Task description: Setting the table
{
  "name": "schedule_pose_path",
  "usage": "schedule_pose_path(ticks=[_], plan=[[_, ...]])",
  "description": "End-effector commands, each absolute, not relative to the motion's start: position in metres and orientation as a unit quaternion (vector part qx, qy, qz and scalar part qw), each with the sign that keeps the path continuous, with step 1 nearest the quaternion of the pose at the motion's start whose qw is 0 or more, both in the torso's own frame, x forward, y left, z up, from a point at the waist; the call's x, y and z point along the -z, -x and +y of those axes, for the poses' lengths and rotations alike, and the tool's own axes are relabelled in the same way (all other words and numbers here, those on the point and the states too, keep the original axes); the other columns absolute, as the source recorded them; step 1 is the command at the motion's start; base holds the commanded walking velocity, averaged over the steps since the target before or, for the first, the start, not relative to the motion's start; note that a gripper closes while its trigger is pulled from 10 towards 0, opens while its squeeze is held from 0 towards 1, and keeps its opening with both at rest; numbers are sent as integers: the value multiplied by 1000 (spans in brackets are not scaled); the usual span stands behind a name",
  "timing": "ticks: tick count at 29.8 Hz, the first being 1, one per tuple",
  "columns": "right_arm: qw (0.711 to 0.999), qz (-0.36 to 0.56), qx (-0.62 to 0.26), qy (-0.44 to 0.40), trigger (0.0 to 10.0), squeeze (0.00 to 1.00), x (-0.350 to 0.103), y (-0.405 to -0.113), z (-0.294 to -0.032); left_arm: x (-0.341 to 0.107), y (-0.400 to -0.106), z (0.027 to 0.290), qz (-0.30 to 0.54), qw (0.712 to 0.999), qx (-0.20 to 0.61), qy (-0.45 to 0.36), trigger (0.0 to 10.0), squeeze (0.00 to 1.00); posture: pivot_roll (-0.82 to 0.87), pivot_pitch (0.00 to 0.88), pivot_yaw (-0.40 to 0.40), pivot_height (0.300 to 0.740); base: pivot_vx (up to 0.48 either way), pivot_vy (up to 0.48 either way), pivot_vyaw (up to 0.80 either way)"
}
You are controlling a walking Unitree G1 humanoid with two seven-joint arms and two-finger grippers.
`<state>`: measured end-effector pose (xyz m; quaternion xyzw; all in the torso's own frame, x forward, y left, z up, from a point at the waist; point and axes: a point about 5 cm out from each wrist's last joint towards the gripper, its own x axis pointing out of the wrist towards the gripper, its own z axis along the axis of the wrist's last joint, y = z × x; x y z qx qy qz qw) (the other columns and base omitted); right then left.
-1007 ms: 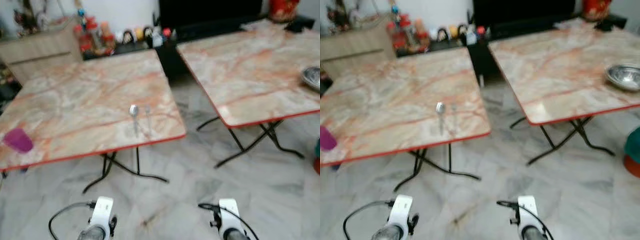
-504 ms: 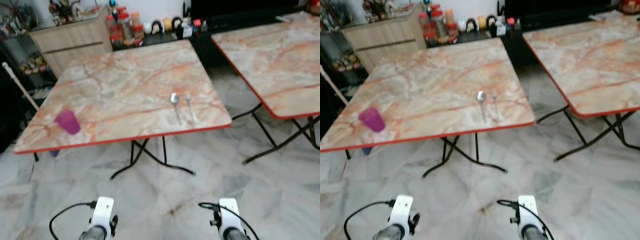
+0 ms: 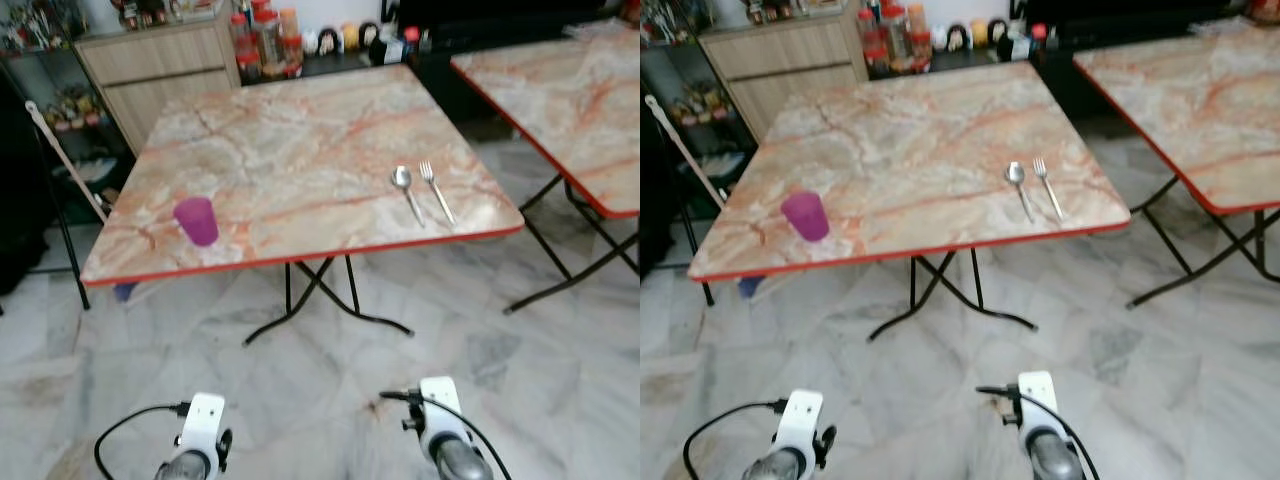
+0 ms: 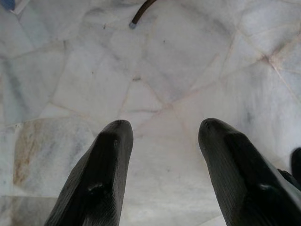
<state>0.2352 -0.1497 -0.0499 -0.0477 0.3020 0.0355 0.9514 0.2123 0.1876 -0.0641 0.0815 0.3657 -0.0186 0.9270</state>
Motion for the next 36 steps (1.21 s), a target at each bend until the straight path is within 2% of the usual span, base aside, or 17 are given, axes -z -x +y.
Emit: schedule_pose_path(ticks=[1,7,31,36], plan=[[954,292,-43,47,10000,0,47,-238,-146,65,-212,189,371,924,21,-87,10000,0,-4,34,102,740,0,0,0],[957,284,-49,47,10000,0,44,-243,-142,65,-212,187,371,924,23,-89,10000,0,-4,30,101,740,41,0,0],[943,321,-58,70,10000,0,57,-225,-144,64,-211,193,369,925,15,-94,10000,0,21,20,105,740,304,0,0],[940,326,-65,70,10000,0,59,-223,-144,65,-209,195,370,924,12,-94,10000,0,23,10,99,740,322,0,721]])
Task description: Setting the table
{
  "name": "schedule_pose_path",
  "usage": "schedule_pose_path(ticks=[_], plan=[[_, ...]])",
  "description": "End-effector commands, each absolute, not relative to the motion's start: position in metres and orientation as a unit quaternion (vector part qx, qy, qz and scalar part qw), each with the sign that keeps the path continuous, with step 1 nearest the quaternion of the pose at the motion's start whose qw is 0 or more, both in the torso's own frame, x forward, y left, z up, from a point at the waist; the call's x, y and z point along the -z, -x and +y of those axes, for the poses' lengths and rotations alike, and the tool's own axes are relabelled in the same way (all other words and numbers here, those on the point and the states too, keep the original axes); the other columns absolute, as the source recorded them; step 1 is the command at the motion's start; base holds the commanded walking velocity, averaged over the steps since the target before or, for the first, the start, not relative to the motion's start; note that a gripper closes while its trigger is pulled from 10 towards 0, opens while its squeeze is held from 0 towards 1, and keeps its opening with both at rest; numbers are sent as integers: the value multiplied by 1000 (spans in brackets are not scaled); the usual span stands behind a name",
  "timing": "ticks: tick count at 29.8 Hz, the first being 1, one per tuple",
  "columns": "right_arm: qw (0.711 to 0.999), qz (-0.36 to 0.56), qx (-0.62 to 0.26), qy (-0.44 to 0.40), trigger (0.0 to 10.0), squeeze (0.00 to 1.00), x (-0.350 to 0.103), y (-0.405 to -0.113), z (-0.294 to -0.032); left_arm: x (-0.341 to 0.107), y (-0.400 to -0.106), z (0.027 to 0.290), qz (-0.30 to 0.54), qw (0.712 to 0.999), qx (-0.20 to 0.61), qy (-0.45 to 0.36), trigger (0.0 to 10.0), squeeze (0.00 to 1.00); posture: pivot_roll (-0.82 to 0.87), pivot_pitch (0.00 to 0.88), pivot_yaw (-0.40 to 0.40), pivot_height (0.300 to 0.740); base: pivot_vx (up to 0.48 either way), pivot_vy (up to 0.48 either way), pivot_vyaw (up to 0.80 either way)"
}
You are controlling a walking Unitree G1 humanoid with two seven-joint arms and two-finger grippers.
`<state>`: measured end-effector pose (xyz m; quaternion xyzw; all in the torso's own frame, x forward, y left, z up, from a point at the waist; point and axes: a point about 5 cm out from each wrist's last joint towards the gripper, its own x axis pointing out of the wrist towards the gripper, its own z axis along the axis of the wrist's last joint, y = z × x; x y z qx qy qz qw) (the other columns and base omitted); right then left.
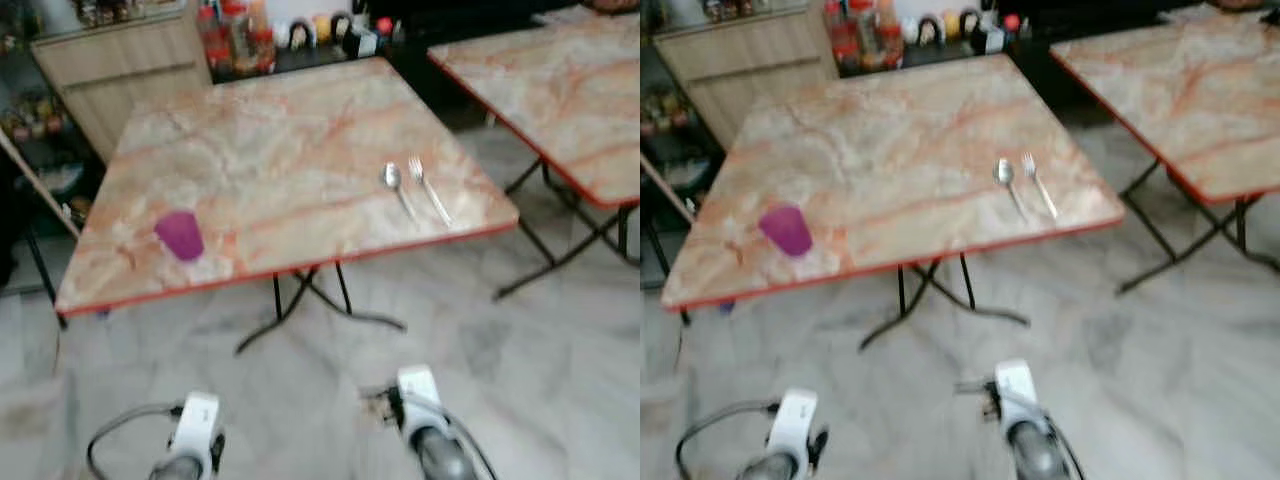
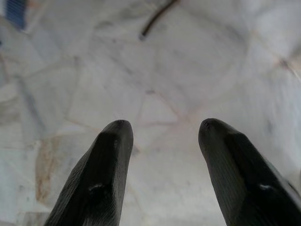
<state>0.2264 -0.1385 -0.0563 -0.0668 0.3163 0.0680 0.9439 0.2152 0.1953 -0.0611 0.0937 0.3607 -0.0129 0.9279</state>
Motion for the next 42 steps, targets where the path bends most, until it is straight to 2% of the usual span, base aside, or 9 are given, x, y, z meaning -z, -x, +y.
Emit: schedule_pose_path(ticks=[1,4,22,28,35,36,42], plan=[[940,326,-65,70,10000,0,59,-223,-144,65,-209,195,370,924,12,-94,10000,0,23,10,99,740,311,0,800],[939,331,-66,72,10000,0,60,-222,-145,66,-208,195,372,923,11,-95,10000,0,24,0,95,740,296,0,646],[936,340,-55,69,10000,0,62,-219,-151,68,-206,190,380,920,8,-91,10000,0,19,0,74,740,0,0,0],[962,256,-61,66,10000,0,39,-246,-145,68,-207,187,376,923,5,-81,10000,0,7,3,72,740,0,0,0],[980,157,-87,90,10000,0,12,-269,-136,68,-207,186,376,923,8,-82,10000,0,3,8,70,740,0,0,0],[984,117,-101,87,10000,0,0,-276,-129,68,-207,186,376,923,9,-83,10000,0,-6,12,71,740,0,0,0],[982,31,-155,106,10000,0,-25,-287,-107,69,-206,184,376,923,10,-81,10000,0,-5,21,68,740,0,0,0]])
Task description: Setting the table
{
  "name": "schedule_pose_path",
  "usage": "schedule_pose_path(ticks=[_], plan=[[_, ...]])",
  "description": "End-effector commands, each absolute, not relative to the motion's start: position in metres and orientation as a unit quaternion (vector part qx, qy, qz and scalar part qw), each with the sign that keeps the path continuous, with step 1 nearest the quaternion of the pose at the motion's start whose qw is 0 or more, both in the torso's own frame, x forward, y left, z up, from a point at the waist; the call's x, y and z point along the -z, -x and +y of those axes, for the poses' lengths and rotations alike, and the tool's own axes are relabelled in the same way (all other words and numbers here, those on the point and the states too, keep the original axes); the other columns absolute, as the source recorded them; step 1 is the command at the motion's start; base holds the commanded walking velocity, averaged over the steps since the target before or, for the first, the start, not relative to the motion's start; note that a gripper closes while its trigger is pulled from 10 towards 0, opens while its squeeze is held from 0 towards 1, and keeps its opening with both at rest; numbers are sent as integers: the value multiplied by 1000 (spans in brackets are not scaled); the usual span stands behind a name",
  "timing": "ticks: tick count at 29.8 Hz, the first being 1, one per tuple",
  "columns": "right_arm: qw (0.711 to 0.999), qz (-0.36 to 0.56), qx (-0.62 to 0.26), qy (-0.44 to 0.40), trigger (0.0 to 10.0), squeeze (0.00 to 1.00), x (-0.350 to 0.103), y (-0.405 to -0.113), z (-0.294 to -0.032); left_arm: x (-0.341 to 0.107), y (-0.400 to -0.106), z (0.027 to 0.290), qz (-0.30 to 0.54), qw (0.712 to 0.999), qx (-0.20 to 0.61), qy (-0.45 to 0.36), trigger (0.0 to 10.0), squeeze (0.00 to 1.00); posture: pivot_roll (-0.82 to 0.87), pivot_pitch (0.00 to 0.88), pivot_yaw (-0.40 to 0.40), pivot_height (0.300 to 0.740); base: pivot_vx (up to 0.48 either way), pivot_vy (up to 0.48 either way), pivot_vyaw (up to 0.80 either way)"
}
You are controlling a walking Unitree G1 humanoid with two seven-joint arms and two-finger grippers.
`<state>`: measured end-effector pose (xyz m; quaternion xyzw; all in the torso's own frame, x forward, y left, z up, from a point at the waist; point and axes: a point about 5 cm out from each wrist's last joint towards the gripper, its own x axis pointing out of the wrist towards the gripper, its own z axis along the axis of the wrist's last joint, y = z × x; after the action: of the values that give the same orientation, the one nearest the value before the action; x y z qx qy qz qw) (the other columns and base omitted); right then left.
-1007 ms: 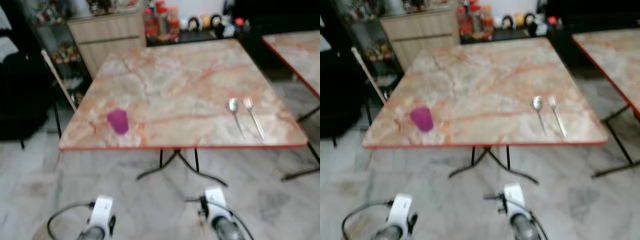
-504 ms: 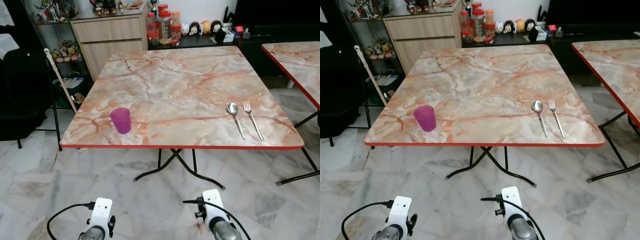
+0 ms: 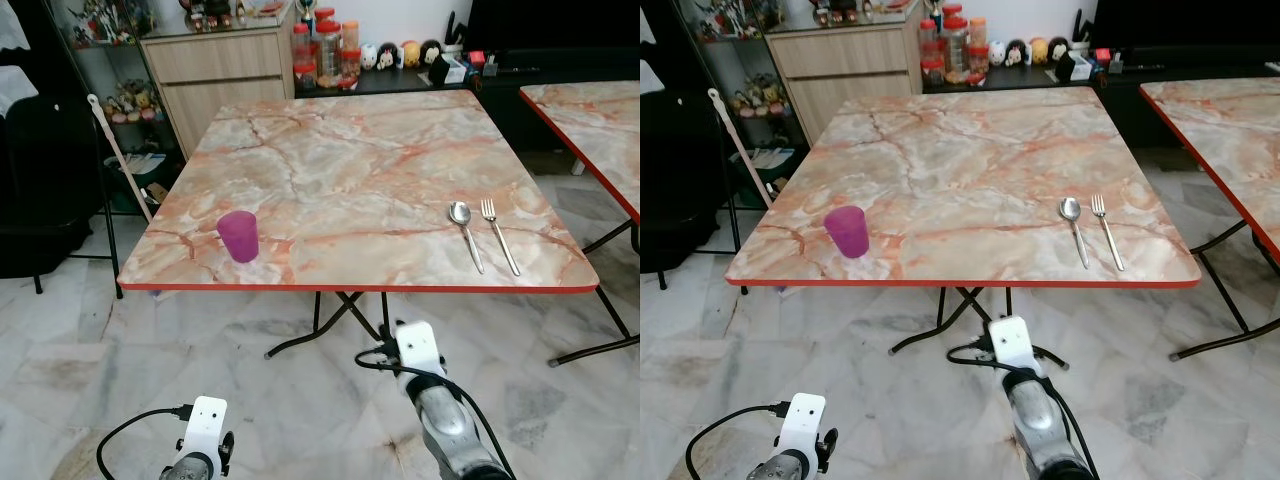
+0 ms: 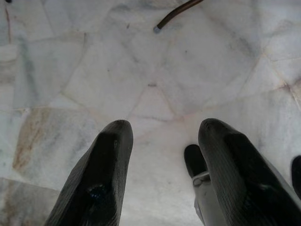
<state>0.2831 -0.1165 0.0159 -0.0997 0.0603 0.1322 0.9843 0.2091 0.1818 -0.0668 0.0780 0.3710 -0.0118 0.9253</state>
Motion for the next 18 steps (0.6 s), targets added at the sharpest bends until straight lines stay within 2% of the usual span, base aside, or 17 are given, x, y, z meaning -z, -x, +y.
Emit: schedule_pose_path(ticks=[1,6,10,15,18], plan=[[982,20,-157,105,10000,0,-29,-289,-105,69,-206,184,375,923,9,-81,10000,0,-4,21,67,740,0,0,0],[982,-5,-158,100,10000,0,-38,-292,-101,68,-206,185,375,924,7,-78,10000,0,-4,21,65,740,0,0,0],[985,-53,-142,83,10000,0,-65,-310,-95,69,-205,185,378,922,2,-86,10000,0,-12,18,57,740,0,0,0],[992,-39,-98,70,10000,0,-70,-321,-101,68,-207,183,374,924,-3,-78,10000,0,-8,15,51,740,0,0,0],[993,-34,-93,60,10000,0,-70,-322,-102,68,-207,183,374,924,-3,-77,10000,0,-8,15,51,740,0,0,-637]])
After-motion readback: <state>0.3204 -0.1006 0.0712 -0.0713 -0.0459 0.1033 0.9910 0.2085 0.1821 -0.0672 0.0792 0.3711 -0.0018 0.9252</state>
